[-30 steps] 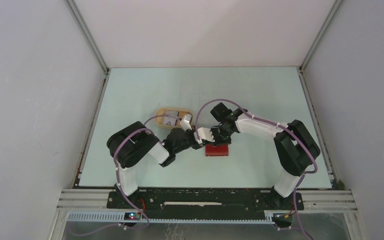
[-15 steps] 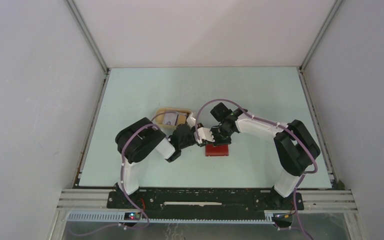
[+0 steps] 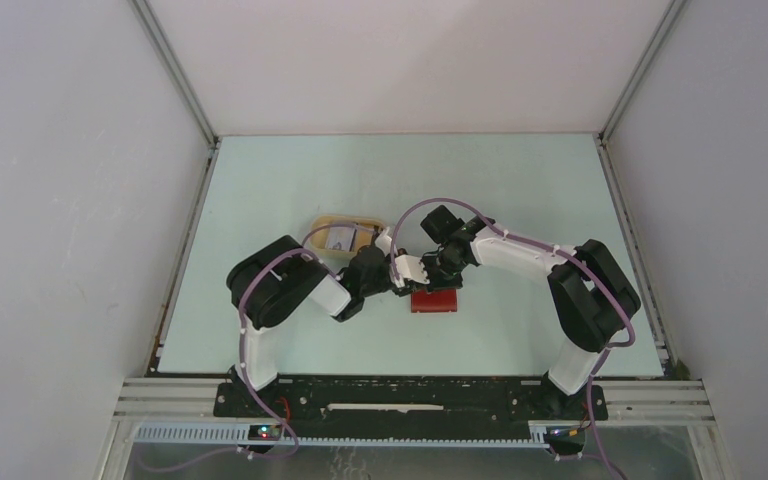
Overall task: Put the credit cards into the card holder
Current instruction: Close the card holder at the center of the board.
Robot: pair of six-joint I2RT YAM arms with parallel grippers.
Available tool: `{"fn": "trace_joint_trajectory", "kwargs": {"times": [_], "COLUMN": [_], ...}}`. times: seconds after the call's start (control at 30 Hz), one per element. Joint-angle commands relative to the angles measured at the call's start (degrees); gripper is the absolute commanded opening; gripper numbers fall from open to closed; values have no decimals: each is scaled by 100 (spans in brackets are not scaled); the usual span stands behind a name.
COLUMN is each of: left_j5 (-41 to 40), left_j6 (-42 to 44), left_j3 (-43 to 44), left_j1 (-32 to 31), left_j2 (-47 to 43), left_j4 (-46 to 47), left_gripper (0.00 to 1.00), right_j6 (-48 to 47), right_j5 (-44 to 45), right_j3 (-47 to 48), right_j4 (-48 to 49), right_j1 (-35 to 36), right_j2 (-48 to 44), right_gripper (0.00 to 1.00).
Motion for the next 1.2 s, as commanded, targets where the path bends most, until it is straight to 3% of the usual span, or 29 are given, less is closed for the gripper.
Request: {"fn": "trace_joint_trajectory", "kwargs": {"times": [0.0,1.17], "left_j5": [82,-277], "left_j6": [373,413], "left_j3": [-50,-515], "left_j1": [-147,-206], "left_j2": [-117,324], "left_j4": [-910,-965], "left_gripper": [0,0], "right_j6": [87,96], "right_j5": [-10,603], "right_j3": [-182,788], "right_j4": [-90,-990], "right_j1": [119,277], "right_j2": [168,809], "right_gripper": [0,0]}}
